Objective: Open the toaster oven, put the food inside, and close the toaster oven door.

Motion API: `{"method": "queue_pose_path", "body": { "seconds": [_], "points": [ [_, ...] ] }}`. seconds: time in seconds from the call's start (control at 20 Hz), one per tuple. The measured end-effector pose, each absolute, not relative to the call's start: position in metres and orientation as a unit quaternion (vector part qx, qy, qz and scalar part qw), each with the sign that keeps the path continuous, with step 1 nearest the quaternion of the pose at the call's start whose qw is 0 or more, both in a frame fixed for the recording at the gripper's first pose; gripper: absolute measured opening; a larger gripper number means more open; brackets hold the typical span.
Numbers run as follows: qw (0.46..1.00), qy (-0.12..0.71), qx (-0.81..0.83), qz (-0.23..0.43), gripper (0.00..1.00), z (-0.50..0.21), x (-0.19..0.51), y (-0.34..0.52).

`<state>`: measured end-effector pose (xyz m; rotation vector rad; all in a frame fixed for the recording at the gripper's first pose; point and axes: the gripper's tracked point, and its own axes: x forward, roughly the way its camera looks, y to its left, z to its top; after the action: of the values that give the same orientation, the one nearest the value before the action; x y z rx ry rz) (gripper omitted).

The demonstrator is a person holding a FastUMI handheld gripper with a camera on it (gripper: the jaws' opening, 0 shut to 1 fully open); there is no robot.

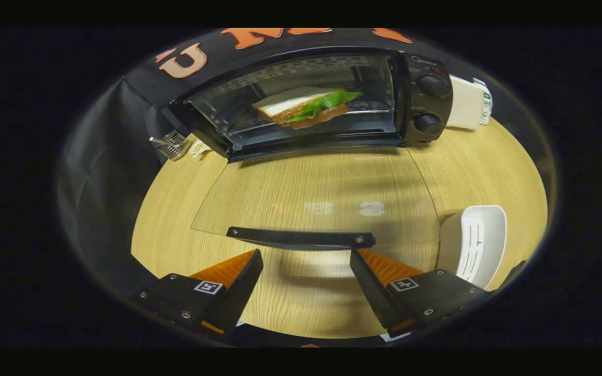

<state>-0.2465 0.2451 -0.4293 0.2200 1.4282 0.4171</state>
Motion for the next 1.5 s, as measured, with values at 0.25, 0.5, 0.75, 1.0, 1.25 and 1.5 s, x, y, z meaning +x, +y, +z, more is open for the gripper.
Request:
{"method": "queue_pose_path", "body": {
  "seconds": [0.25, 0.5, 0.75, 1.0, 1.25, 1.5],
  "points": [
    [0.729, 0.651, 0.08, 0.193, 0.99, -0.432, -0.246, 0.248],
    [0.752, 0.622, 0.07, 0.206, 0.99, -0.408, -0.23, 0.247],
    [0.776, 0.589, 0.073, 0.212, 0.99, -0.389, -0.197, 0.246],
    [0.799, 0.561, 0.087, 0.199, 0.99, -0.371, -0.151, 0.244],
    [0.819, 0.533, 0.099, 0.185, 0.99, -0.353, -0.107, 0.247],
    [0.849, 0.483, 0.124, 0.175, 0.99, -0.318, -0.058, 0.246]
  ]
}}
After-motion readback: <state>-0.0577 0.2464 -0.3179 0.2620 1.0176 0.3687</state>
